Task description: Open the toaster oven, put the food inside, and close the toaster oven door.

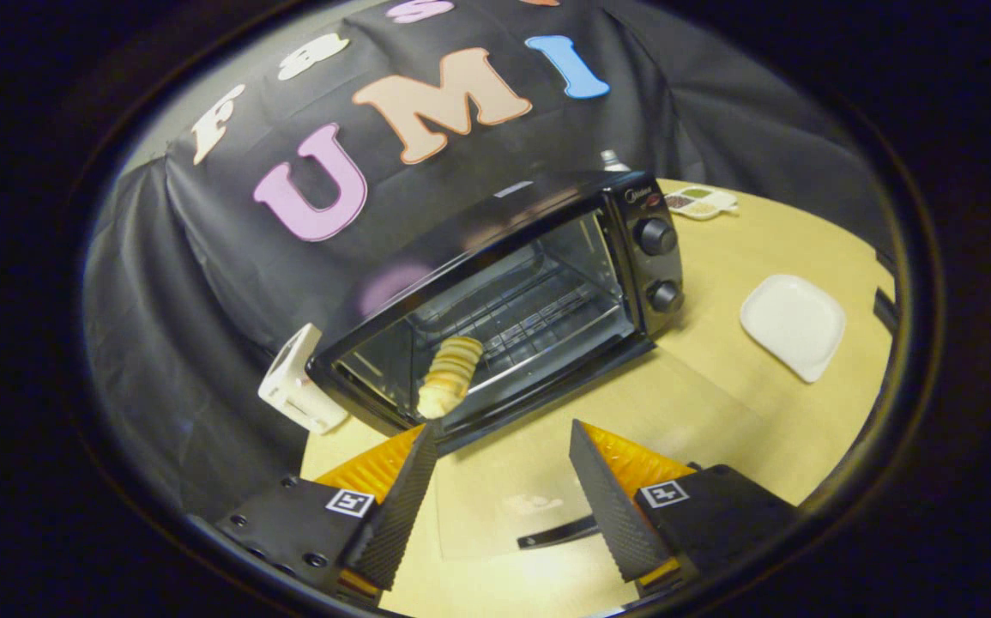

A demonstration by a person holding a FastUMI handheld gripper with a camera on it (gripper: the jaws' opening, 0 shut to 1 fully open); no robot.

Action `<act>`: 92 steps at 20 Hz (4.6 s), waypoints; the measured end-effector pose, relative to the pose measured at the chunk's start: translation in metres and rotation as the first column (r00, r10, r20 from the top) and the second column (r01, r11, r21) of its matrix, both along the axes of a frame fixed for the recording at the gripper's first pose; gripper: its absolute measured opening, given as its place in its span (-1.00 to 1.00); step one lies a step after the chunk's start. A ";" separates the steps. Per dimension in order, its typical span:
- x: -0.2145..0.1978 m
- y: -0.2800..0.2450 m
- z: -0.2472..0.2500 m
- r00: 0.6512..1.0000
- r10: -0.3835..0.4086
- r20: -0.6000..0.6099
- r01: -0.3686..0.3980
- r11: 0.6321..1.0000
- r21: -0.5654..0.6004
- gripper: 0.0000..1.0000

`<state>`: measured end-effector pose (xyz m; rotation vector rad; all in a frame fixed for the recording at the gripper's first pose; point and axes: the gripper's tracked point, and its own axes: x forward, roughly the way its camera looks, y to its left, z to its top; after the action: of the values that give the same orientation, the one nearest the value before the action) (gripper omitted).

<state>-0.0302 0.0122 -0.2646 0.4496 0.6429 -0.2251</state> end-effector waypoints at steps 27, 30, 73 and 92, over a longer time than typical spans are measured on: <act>-0.093 -0.023 -0.110 0.918 0.251 -0.308 -0.333 0.909 -0.250 0.94; -0.084 -0.023 -0.112 0.918 0.258 -0.302 -0.335 0.911 -0.240 0.93; 0.073 -0.043 0.040 0.951 0.308 0.029 -0.281 0.901 -0.329 0.92; 0.093 -0.074 0.358 0.759 0.474 0.447 -0.252 0.846 -0.469 0.91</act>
<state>0.0629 -0.0621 0.0939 -0.0167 0.0942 0.1661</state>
